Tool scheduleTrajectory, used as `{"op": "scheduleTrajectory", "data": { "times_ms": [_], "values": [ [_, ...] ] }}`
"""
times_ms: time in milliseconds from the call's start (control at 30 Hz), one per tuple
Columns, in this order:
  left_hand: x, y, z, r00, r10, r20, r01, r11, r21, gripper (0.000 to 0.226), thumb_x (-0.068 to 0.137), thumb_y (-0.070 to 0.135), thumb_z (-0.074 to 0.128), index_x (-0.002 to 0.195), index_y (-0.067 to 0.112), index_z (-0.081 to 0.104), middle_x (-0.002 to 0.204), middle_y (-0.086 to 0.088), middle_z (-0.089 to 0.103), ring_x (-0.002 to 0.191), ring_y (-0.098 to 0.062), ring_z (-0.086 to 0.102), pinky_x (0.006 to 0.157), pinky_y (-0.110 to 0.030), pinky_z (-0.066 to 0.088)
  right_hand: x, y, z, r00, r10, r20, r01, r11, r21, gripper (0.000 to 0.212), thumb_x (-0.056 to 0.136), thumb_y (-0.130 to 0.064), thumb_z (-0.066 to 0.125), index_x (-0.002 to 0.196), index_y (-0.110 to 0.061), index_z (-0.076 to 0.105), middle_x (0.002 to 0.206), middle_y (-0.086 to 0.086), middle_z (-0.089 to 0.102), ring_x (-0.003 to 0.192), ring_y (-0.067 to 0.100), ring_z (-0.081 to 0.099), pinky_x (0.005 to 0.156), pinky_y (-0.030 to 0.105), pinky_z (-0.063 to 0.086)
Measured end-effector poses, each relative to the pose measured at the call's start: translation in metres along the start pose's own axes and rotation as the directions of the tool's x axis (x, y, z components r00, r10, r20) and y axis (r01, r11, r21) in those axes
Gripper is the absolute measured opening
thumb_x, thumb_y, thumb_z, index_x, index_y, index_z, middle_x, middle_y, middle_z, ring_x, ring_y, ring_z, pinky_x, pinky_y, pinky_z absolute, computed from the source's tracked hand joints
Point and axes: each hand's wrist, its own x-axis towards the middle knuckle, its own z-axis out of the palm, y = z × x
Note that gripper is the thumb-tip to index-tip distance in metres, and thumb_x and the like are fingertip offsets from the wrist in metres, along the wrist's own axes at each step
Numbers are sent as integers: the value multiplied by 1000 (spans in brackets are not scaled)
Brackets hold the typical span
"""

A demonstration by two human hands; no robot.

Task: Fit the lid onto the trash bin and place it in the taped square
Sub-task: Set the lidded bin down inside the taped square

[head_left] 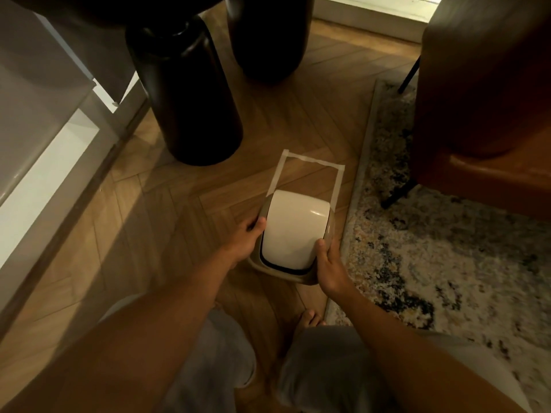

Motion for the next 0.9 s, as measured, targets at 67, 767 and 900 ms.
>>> {"op": "scheduleTrajectory", "data": {
  "times_ms": [67,767,900],
  "values": [
    [0,-5,-1,1000,-18,17,17,1000,8,64,101,59,41,156,25,40,156,-6,47,144,-30,41,116,-48,36,-6,-2,1,1000,17,12,-17,1000,16,47,111,-42,33,156,-37,22,144,-13,41,130,-1,43,89,-10,32],
    [-15,1,12,986,165,-9,-163,979,123,61,107,50,33,159,19,28,159,-9,40,146,-31,38,110,-37,33,-7,-8,-12,1000,-20,4,21,986,-167,62,93,-57,65,145,-41,33,148,-7,47,137,15,48,109,38,49],
    [-22,-9,5,957,270,109,-287,937,198,91,92,50,67,162,26,14,160,2,36,143,-18,38,110,-34,35,-7,-12,-12,989,-146,41,151,956,-252,115,69,-50,92,157,-39,19,150,-9,46,140,14,49,110,45,51]
  ]
}}
